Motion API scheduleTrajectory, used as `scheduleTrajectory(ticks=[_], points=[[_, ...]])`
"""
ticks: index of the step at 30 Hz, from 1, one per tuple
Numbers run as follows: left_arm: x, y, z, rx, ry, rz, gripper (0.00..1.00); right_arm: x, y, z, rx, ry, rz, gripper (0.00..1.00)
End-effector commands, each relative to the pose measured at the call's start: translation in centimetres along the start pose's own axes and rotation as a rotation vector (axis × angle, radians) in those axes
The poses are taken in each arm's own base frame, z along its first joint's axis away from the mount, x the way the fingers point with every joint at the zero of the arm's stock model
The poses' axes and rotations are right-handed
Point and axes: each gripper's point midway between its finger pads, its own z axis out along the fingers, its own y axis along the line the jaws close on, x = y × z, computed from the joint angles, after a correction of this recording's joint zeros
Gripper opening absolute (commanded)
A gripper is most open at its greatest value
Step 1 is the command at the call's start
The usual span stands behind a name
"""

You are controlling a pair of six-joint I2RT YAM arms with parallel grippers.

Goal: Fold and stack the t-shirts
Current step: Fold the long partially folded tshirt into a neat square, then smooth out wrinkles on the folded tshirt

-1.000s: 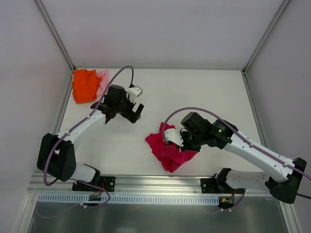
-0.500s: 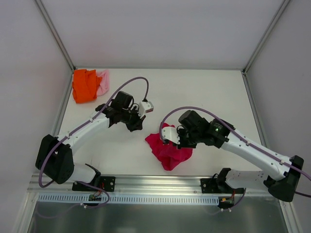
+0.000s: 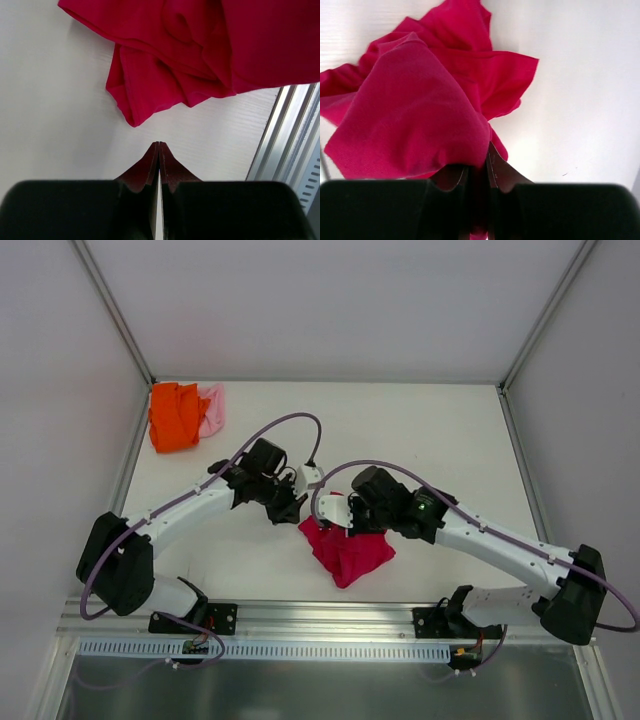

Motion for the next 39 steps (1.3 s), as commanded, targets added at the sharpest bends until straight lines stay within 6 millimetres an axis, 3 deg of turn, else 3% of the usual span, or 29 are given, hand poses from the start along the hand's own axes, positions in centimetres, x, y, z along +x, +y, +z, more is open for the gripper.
scheduleTrajectory(ticks=[1,4,11,13,15,20,24,28,34,37,38,39], points=[[-0.1,-1.1,0.3,0.046,-0.021,0.028,0.00,-1.5,-4.0,1.3,0.179,-0.046,-0.033,0.01],[0.1,-1.0,0.2,0.031,-0.027,0.033,0.00,-1.7,-5.4,2.4,0.236,-0.036,-0.048,0.01],[0.3,-0.9,0.2,0.019,-0.027,0.033,0.00,-2.8,-9.0,2.7,0.371,-0.005,-0.090,0.01],[0.3,-0.8,0.1,0.014,-0.028,0.033,0.00,-2.9,-9.5,2.9,0.391,0.000,-0.099,0.41],[0.4,-0.8,0.1,0.010,-0.027,0.031,0.00,-2.6,-9.6,3.1,0.413,0.009,-0.110,0.99],[0.2,-0.7,0.0,-0.003,-0.037,0.040,0.00,-3.8,-11.4,1.4,0.514,-0.058,-0.078,1.00],[0.2,-0.6,0.1,-0.003,-0.034,0.038,0.00,-5.4,-13.4,-2.9,0.676,-0.175,-0.028,1.00],[0.2,-0.4,0.1,-0.013,-0.036,0.038,0.00,-4.7,-13.9,-5.1,0.739,-0.177,-0.005,1.00],[-0.5,0.3,-1.1,-0.099,-0.090,0.059,0.00,-1.6,-11.9,-4.3,0.655,-0.108,0.033,1.00],[-1.8,1.7,-2.7,-0.224,-0.161,0.065,0.00,-0.7,-11.0,-3.4,0.601,-0.104,0.062,1.00],[-2.3,2.5,-3.7,-0.285,-0.196,0.059,0.02,-0.6,-10.8,-3.2,0.583,-0.116,0.065,1.00],[-3.0,3.8,-4.5,-0.362,-0.228,0.053,0.15,0.3,-10.6,-3.0,0.561,-0.092,0.080,1.00]])
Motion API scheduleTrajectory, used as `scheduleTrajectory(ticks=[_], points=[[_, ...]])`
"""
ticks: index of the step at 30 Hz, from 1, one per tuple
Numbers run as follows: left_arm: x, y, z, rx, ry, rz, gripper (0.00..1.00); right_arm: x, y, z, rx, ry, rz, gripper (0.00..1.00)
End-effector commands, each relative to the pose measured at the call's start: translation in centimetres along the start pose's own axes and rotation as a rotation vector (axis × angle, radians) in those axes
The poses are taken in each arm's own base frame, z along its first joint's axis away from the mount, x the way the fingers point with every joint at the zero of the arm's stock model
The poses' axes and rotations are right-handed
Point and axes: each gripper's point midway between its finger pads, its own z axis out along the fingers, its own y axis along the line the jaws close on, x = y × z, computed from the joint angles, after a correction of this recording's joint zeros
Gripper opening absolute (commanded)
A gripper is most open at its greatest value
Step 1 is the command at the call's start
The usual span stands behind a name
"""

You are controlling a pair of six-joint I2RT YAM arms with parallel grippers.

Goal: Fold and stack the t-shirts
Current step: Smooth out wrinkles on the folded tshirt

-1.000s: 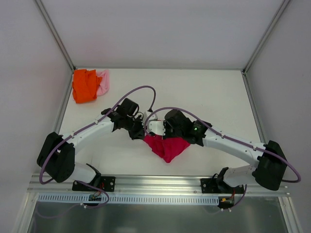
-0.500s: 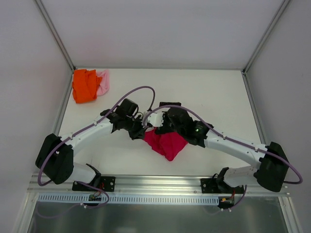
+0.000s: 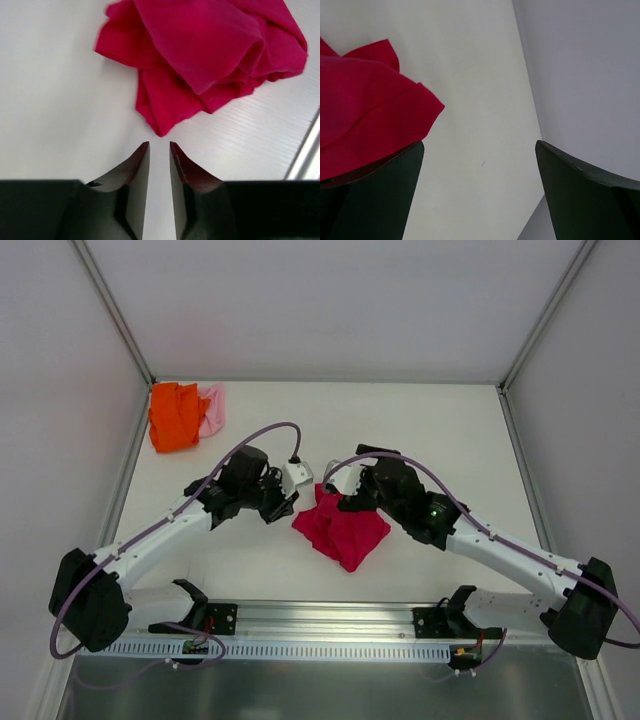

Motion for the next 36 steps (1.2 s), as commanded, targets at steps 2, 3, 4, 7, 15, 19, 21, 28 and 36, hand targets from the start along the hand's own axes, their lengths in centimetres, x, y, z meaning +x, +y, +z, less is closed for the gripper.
scheduleTrajectory(ticks=[2,3,4,7,15,19,21,28,36], points=[[-3.2,5.6,-3.3,-0.300,-0.172,-0.049,0.30,1.1,0.7,-0.3,-0.098,0.024,0.075,1.00],[-3.6,6.4,-3.9,-0.333,-0.202,-0.053,0.46,2.0,1.2,-0.4,-0.127,0.060,0.099,1.00],[-3.4,7.4,-4.6,-0.388,-0.211,-0.085,0.61,2.0,1.6,-0.2,-0.149,0.054,0.110,1.00],[-3.8,9.4,-6.6,-0.491,-0.257,-0.100,0.92,2.3,3.7,1.2,-0.215,0.050,0.114,1.00],[-2.9,10.5,-8.4,-0.541,-0.234,-0.092,0.99,1.7,10.3,5.4,-0.492,0.016,0.155,1.00],[-2.3,10.6,-8.7,-0.539,-0.212,-0.094,0.99,1.1,12.6,6.2,-0.678,0.007,0.224,1.00],[-2.4,10.6,-8.8,-0.536,-0.213,-0.094,0.99,1.0,13.5,6.7,-0.725,-0.001,0.224,1.00],[-2.3,10.6,-8.3,-0.520,-0.205,-0.101,0.99,0.4,15.0,7.3,-0.838,-0.003,0.219,1.00],[-2.3,10.1,-8.4,-0.503,-0.214,-0.101,0.99,2.6,8.8,9.3,-0.437,0.032,0.104,1.00]])
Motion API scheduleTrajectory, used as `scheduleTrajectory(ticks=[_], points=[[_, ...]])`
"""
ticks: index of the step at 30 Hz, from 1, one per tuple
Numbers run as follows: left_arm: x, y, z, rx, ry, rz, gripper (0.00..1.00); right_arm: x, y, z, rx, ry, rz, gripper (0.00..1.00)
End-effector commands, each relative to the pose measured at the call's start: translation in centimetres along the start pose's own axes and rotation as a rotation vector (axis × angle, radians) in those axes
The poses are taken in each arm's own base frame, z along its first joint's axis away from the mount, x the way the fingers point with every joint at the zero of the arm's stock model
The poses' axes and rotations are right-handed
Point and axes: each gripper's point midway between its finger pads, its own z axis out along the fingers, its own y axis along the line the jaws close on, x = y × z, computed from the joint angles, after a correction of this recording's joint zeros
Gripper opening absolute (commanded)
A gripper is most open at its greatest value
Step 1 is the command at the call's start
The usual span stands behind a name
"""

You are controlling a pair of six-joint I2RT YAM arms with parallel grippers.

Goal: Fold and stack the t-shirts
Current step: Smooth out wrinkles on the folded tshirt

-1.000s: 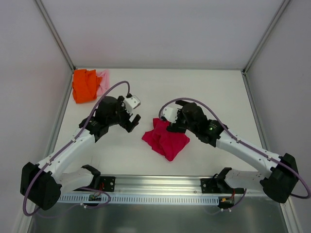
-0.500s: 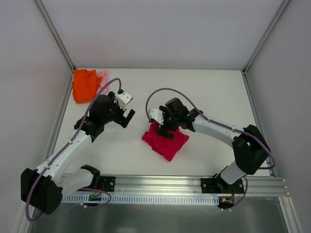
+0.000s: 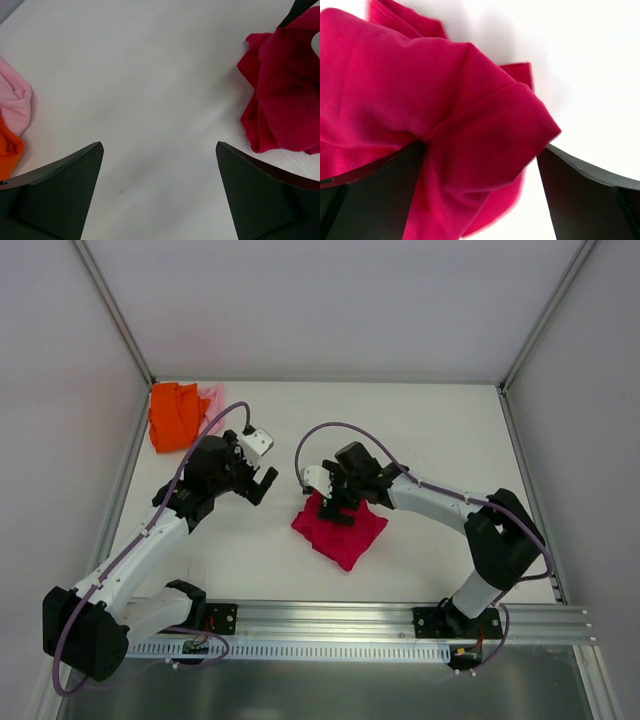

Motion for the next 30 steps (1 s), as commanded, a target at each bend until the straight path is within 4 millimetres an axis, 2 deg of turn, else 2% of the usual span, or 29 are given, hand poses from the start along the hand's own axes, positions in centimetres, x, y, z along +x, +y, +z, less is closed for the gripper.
scheduleTrajectory(ticks=[1,2,3,4,5,8,12,15,16,19,20,24,27,28,29,30], points=[[-1.4,-0.1,-0.5,0.016,-0.050,0.010,0.99,-1.2,-5.4,-3.7,0.337,-0.020,-0.087,1.00],[-1.3,-0.1,-0.5,0.020,-0.049,0.009,0.99,-0.8,-6.7,-5.6,0.442,0.007,-0.100,1.00],[-1.2,-0.2,-0.5,0.025,-0.048,0.007,0.99,-1.8,-8.1,-7.0,0.526,-0.031,-0.114,1.00],[-1.1,-0.3,-0.4,0.027,-0.047,0.007,0.99,-2.0,-8.7,-8.1,0.571,-0.037,-0.121,1.00],[-1.1,-0.3,-0.4,0.028,-0.048,0.008,0.99,-2.4,-9.1,-10.0,0.626,-0.056,-0.123,1.00],[-1.0,-0.5,-0.3,0.039,-0.048,0.007,0.99,-3.5,-9.1,-12.8,0.666,-0.102,-0.119,1.00],[-1.1,-0.6,-0.2,0.046,-0.047,0.003,0.99,-4.2,-8.1,-13.9,0.633,-0.143,-0.089,1.00],[-1.0,-0.7,-0.1,0.051,-0.047,0.006,0.99,-4.3,-6.9,-13.5,0.556,-0.151,-0.063,1.00],[-1.0,-0.7,-0.1,0.051,-0.049,0.006,0.99,-4.4,-6.6,-13.4,0.534,-0.155,-0.062,0.96],[-1.1,-0.7,-0.1,0.050,-0.050,0.008,0.99,-4.6,-5.0,-12.4,0.418,-0.152,-0.034,0.15],[-1.1,-0.7,-0.1,0.048,-0.051,0.007,0.99,-4.4,-4.3,-12.1,0.383,-0.147,-0.017,0.01],[-1.2,-0.5,-0.2,0.035,-0.062,0.010,0.99,-3.9,-2.1,-11.1,0.252,-0.145,0.000,0.01],[-1.7,-0.6,-0.6,0.041,-0.083,0.010,0.99,-3.8,-0.2,-9.4,0.103,-0.160,0.044,0.01],[-1.9,-0.9,-0.8,0.054,-0.096,0.013,0.99,-4.5,0.0,-9.1,0.062,-0.179,0.047,0.01],[-1.9,-1.2,-0.9,0.070,-0.097,0.015,0.99,-3.2,0.7,-7.2,-0.005,-0.118,0.078,0.01],[-1.9,-1.6,-1.0,0.093,-0.101,0.018,0.99,-2.9,0.7,-6.4,-0.033,-0.093,0.089,0.01]])
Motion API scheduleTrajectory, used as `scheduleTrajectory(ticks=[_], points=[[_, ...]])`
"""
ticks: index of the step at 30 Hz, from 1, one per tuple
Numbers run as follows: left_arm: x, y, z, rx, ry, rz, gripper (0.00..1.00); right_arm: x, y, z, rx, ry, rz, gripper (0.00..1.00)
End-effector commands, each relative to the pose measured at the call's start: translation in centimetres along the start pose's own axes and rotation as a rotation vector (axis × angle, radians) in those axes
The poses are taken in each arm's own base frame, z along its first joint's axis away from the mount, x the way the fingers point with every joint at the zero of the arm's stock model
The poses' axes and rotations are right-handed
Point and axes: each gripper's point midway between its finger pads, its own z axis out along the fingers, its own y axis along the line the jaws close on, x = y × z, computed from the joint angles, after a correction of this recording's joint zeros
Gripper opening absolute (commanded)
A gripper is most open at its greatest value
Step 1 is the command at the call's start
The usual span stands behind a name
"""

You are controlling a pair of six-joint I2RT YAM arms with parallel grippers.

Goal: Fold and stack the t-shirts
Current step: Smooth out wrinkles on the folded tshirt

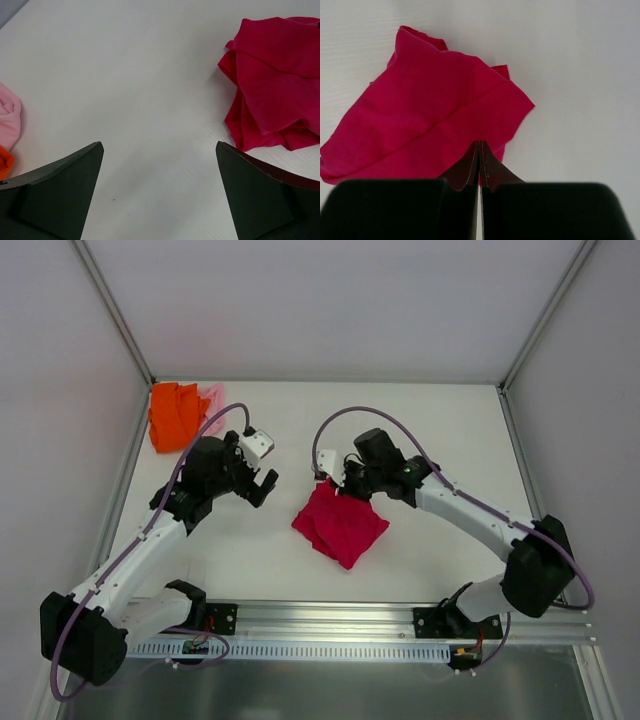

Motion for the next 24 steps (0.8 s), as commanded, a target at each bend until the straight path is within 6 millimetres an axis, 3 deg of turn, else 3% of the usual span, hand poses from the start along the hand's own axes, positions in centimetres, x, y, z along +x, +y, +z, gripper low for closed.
scheduleTrajectory(ticks=[1,5,9,16,21,24], points=[[-1.4,-0.9,-0.9,0.049,-0.074,0.022,0.99,0.8,2.8,2.3,-0.219,0.058,0.095,0.01],[-1.2,-1.9,-1.6,0.090,-0.102,0.062,0.99,3.0,3.4,6.1,-0.334,0.148,0.152,0.01],[-2.5,-2.4,-3.5,0.093,-0.175,0.092,0.99,3.9,3.9,7.1,-0.368,0.172,0.150,0.01],[-2.6,-2.9,-3.6,0.123,-0.177,0.096,0.99,5.4,5.6,7.0,-0.460,0.267,0.149,0.01],[-2.1,-2.9,-2.6,0.139,-0.146,0.077,0.99,5.0,3.8,6.7,-0.330,0.227,0.105,0.01],[-1.8,-3.0,-2.1,0.148,-0.131,0.071,0.99,3.4,2.1,4.7,-0.206,0.186,0.037,0.01]])
